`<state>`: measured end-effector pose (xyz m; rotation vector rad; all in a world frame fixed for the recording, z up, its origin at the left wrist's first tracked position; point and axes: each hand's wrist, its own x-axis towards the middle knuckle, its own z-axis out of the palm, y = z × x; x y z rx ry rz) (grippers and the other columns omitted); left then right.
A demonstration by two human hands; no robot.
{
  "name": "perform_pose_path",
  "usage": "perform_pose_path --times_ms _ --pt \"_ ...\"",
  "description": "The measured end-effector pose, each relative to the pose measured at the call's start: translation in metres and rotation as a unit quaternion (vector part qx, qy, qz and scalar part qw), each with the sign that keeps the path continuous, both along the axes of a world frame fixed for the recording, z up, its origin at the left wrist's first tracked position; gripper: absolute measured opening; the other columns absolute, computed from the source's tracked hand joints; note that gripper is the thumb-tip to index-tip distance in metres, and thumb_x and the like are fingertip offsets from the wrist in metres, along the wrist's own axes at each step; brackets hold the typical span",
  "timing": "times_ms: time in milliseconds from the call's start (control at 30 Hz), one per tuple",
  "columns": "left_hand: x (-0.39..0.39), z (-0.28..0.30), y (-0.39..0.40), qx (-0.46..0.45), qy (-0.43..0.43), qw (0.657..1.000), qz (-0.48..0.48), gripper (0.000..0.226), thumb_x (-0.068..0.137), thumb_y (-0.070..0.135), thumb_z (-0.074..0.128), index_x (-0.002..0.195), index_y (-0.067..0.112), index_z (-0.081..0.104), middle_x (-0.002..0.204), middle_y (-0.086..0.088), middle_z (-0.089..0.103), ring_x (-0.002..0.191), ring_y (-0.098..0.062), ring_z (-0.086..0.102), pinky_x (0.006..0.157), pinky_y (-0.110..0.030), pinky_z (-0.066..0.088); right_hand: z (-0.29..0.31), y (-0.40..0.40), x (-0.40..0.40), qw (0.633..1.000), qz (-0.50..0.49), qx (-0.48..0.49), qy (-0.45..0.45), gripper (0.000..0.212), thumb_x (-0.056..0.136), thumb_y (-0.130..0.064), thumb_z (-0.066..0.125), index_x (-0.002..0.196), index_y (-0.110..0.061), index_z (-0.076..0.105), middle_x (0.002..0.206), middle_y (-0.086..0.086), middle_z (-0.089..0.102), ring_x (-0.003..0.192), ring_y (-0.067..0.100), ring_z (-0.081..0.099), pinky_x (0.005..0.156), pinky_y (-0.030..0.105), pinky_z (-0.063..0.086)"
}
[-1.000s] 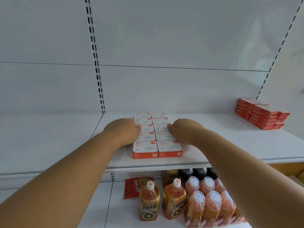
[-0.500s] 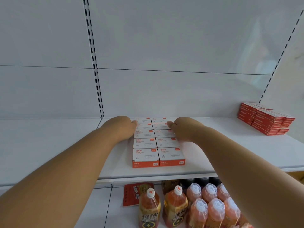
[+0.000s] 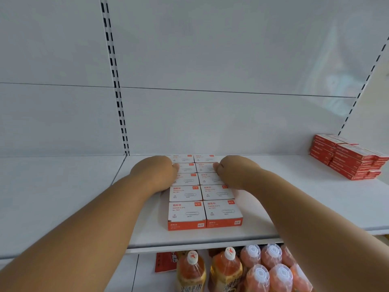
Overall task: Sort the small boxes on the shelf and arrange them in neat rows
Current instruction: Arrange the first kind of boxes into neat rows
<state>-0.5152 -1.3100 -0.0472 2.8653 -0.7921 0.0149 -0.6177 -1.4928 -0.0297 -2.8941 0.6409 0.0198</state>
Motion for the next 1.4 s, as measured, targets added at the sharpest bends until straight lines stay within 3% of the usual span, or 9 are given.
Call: perform_pose_path --times_ms 100,167,333,567,800,967,1133,1233,1400 --pt "0.007 0.005 0.001 0.002 0.036 0.999 -0.004 0.045 0.102 0.047 0.03 0.099 0.017 0.064 0.104 -0.003 0.066 0.094 -0.022 0.061 0.08 -0.033 0.046 0.002 -0.004 0.006 1.0 0.003 0.012 -0.011 0.038 0.105 -0.033 0.027 0.117 -0.012 0.056 0.106 0.009 0.06 0.1 0.026 0.059 0.083 0.036 0.05" --pt "0.011 0.013 -0.001 0.006 0.042 0.999 0.003 0.048 0.103 0.045 0.03 0.109 0.013 0.065 0.112 -0.006 0.065 0.101 -0.024 0.06 0.082 -0.032 0.044 0.005 -0.013 0.013 1.0 0.005 -0.008 -0.005 0.043 0.103 -0.041 0.027 0.101 -0.012 0.058 0.091 0.005 0.059 0.088 0.024 0.057 0.074 0.034 0.046" --pt "0.025 0.021 -0.01 0.003 0.025 0.999 0.038 0.048 0.104 0.038 0.028 0.119 0.008 0.062 0.121 -0.011 0.063 0.103 -0.025 0.057 0.084 -0.031 0.043 0.006 -0.022 0.034 1.0 0.001 0.003 -0.007 0.046 0.102 -0.046 0.027 0.097 -0.012 0.057 0.076 -0.002 0.052 0.077 0.019 0.054 0.07 0.032 0.041" --pt "0.038 0.0 -0.018 -0.002 0.004 1.0 0.021 0.043 0.103 0.043 0.027 0.072 0.021 0.047 0.084 -0.002 0.057 0.085 -0.024 0.056 0.074 -0.033 0.043 -0.007 -0.024 0.04 1.0 0.002 -0.006 -0.002 0.045 0.101 -0.047 0.026 0.09 -0.016 0.058 0.085 0.0 0.06 0.084 0.022 0.058 0.071 0.032 0.043" --pt "0.035 -0.001 -0.018 -0.013 -0.015 1.0 0.002 0.046 0.103 0.041 0.027 0.066 0.02 0.044 0.07 0.003 0.049 0.077 -0.023 0.053 0.069 -0.031 0.04 -0.009 -0.024 0.043 1.0 0.004 -0.019 -0.005 0.043 0.102 -0.044 0.027 0.077 -0.018 0.051 0.08 0.001 0.058 0.081 0.022 0.057 0.071 0.032 0.043" --pt "0.033 0.001 -0.018 -0.02 -0.008 1.0 0.023 0.045 0.103 0.04 0.027 0.068 0.02 0.048 0.075 0.0 0.055 0.078 -0.022 0.056 0.068 -0.031 0.041 -0.009 -0.026 0.043 1.0 -0.004 -0.014 -0.006 0.044 0.102 -0.044 0.027 0.085 -0.015 0.055 0.085 0.002 0.06 0.084 0.023 0.058 0.076 0.034 0.047" --pt "0.024 0.011 -0.018 -0.139 -0.147 0.979 0.02 0.026 0.1 0.032 0.037 0.094 0.014 0.055 0.092 -0.003 0.057 0.087 -0.025 0.055 0.073 -0.037 0.046 -0.007 -0.025 0.039 0.991 -0.018 -0.017 -0.135 0.04 0.099 -0.048 0.031 0.099 -0.016 0.055 0.098 0.003 0.06 0.094 0.025 0.055 0.081 0.039 0.048" --pt "0.022 0.006 -0.023 -0.203 -0.043 0.976 -0.07 0.028 0.098 0.027 0.049 0.124 0.023 0.058 0.129 0.002 0.056 0.118 -0.02 0.051 0.1 -0.037 0.043 -0.008 -0.022 0.035 0.971 0.095 0.02 -0.219 0.03 0.098 -0.041 0.046 0.119 -0.024 0.059 0.121 -0.002 0.058 0.114 0.019 0.049 0.095 0.033 0.04" --pt "0.018 0.0 -0.026 -0.233 0.079 0.965 -0.089 0.031 0.098 0.026 0.053 0.128 0.028 0.06 0.132 0.006 0.058 0.114 -0.012 0.055 0.088 -0.022 0.038 -0.01 -0.013 0.037 0.972 0.121 0.117 -0.163 0.026 0.094 -0.033 0.056 0.118 -0.028 0.063 0.12 -0.008 0.059 0.111 0.013 0.052 0.088 0.024 0.037"
